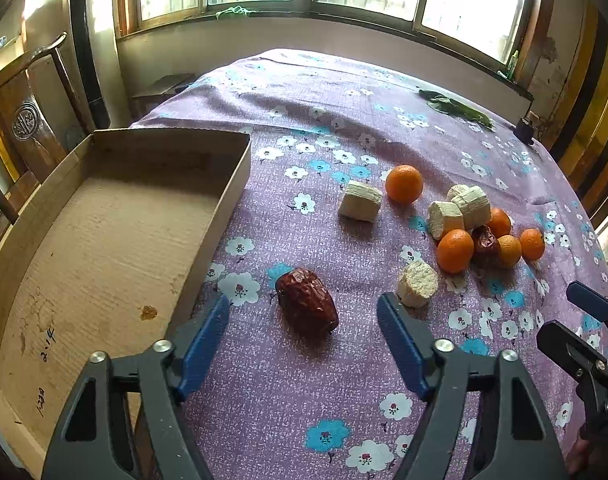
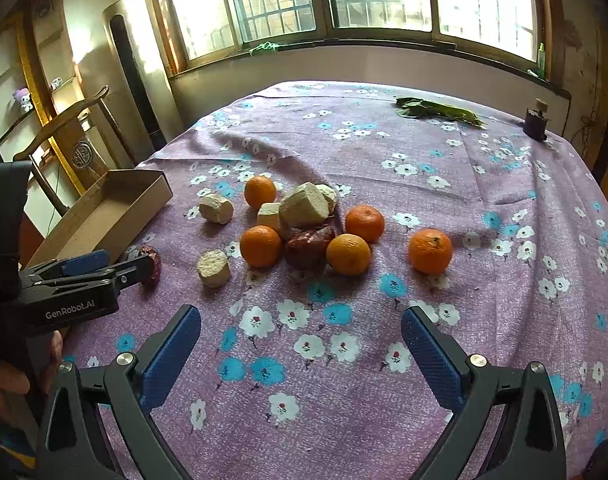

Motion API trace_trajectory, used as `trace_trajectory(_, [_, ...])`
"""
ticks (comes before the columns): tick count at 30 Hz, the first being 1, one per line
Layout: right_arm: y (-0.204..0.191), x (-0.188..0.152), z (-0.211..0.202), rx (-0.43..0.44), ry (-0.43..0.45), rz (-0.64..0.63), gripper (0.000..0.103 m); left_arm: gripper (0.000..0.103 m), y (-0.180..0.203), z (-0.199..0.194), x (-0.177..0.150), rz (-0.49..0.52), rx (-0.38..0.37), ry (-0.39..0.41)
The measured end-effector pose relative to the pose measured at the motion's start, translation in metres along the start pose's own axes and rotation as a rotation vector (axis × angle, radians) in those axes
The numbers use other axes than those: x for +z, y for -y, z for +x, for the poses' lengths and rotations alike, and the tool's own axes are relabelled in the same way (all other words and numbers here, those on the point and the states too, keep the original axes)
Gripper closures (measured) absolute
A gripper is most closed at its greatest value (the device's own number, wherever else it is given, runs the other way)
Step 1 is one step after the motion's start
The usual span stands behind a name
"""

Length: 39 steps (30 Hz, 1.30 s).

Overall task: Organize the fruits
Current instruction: 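Grasp the red date with the left tool while the right tool grasps the round white cake, then carry the date and cake into the cardboard box and open both tools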

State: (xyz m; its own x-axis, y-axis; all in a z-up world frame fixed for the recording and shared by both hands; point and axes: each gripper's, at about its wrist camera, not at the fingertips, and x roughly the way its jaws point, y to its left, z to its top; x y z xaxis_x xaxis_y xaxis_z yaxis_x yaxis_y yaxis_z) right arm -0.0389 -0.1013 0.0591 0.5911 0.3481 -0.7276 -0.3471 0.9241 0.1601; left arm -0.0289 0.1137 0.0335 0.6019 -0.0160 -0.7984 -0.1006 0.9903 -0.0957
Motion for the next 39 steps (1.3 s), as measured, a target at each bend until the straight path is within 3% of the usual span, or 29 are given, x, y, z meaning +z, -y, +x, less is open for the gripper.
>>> trace_trajectory(3, [-0.008,0.004,0.007,0.03,-0.009,-0.017,0.012,0.053,-0.002,0.009,0.003,-0.006,-0.012,-0.023])
trace_trajectory(6, [-0.014,0.006,0.018,0.059,-0.033,-0.029,0.019,0.077,-0.006,0.012,0.005,-0.007,-0.003,-0.013])
trace_trajectory(11, [-0.031,0.012,0.035,0.116,-0.064,-0.057,0.027,0.077,-0.01,0.003,0.006,0.001,-0.044,-0.011])
trace_trajectory(20, [-0.06,0.022,0.076,0.128,-0.142,-0.139,0.047,0.077,-0.023,-0.015,0.01,-0.012,-0.105,0.001])
trace_trajectory(26, [-0.064,0.021,0.089,0.119,-0.158,-0.169,0.07,0.077,-0.03,-0.028,0.013,-0.005,-0.081,0.021])
trace_trajectory(39, [-0.094,0.042,0.057,0.186,-0.091,-0.209,0.072,0.077,-0.073,-0.06,0.027,-0.01,0.018,0.079])
